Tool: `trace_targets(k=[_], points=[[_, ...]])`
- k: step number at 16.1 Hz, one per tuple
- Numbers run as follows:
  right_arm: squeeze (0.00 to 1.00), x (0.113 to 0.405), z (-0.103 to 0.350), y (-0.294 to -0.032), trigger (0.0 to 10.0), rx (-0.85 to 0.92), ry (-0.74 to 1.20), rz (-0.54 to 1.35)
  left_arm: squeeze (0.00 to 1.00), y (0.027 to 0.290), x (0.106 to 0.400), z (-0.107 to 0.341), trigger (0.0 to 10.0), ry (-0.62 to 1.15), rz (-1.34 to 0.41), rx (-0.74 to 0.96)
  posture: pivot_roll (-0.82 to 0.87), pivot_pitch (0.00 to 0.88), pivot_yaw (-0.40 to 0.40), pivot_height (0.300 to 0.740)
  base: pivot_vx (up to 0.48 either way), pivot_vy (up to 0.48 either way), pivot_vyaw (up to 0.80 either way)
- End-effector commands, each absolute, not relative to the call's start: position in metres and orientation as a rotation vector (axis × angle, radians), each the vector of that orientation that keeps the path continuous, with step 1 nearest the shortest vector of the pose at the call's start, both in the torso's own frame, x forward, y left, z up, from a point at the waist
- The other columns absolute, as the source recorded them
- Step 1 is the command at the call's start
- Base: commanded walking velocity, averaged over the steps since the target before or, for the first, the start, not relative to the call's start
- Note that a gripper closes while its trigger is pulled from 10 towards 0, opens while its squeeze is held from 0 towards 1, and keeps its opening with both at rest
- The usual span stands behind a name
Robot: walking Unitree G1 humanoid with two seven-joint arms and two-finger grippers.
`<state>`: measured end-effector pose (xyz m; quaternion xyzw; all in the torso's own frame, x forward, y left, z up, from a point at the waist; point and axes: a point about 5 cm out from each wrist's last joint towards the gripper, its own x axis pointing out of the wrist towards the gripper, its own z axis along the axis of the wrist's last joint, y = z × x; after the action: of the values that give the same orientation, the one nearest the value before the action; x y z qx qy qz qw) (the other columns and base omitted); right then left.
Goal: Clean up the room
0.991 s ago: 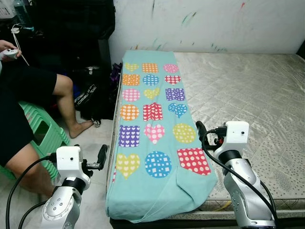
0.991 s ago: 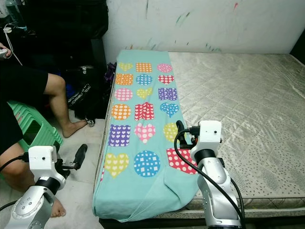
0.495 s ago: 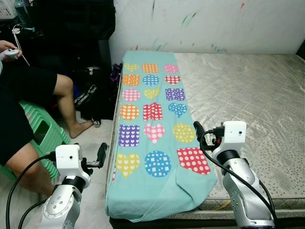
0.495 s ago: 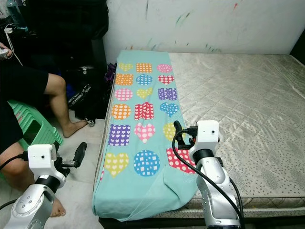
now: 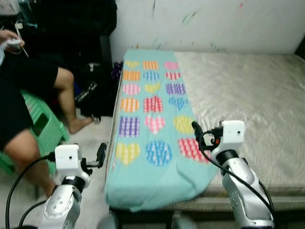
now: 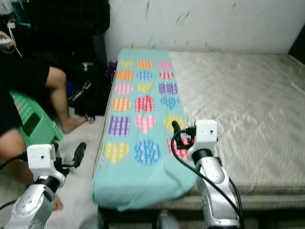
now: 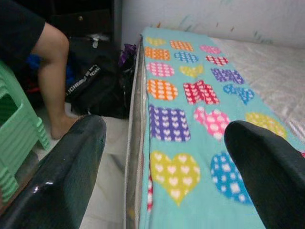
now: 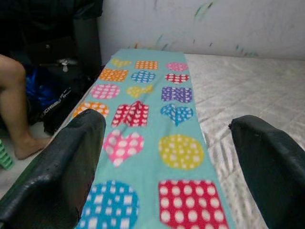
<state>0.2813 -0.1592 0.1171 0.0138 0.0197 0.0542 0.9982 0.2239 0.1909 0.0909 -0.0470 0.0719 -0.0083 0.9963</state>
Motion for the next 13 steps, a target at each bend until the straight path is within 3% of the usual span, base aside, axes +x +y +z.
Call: trace_targets(k=[1, 5, 13], points=[[0.00, 0.282, 0.120, -0.159, 10.0, 0.021, 0.029, 0.115, 0.00, 0.192, 0.224, 0.090, 10.0, 0.153, -0.007, -0.092, -0.12, 0.000, -0.030, 0.591, 0.000, 0.000, 0.00], [0.00, 0.283, 0.120, -0.159, 10.0, 0.008, 0.029, 0.128, 0.00, 0.204, 0.223, 0.089, 10.0, 0.159, 0.097, -0.110, -0.12, 0.000, -0.033, 0.577, 0.000, 0.000, 0.00], [0.00, 0.285, 0.122, -0.163, 10.0, -0.010, 0.029, 0.129, 0.00, 0.202, 0.222, 0.090, 10.0, 0.149, 0.082, -0.150, -0.12, 0.000, -0.034, 0.577, 0.032, 0.000, 0.00]])
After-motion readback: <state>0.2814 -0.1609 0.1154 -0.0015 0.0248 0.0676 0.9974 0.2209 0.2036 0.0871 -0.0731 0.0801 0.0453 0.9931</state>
